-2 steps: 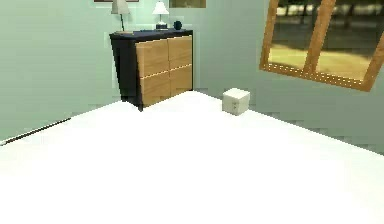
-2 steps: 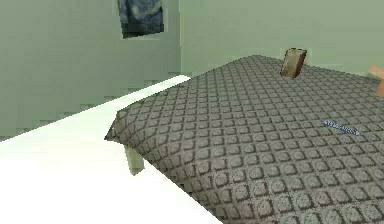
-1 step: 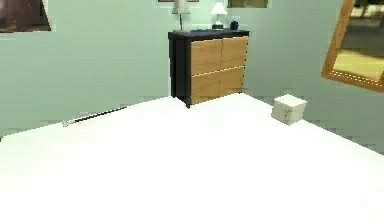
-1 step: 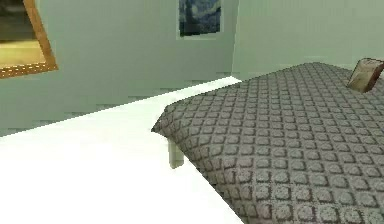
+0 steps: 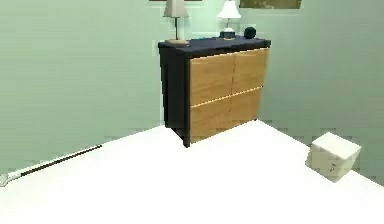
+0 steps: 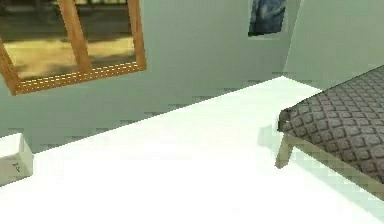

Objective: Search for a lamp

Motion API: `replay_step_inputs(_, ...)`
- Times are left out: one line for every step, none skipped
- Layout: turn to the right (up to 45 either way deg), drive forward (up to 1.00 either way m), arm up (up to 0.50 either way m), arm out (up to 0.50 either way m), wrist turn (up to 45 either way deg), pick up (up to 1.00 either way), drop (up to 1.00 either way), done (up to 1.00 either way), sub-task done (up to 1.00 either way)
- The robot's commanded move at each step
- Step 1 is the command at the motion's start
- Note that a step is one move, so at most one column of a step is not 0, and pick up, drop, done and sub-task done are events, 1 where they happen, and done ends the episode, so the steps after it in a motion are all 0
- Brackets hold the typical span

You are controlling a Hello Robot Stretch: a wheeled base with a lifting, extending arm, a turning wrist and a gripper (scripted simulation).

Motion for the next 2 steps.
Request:
replay_step_inputs(-3.0,0.0,0.0,0.0,0.0,0.0,0.0,0.0,0.0)
replay_step_inputs(0.0,1.0,0.0,0.0,0.0,0.0,0.0,0.0,0.0)
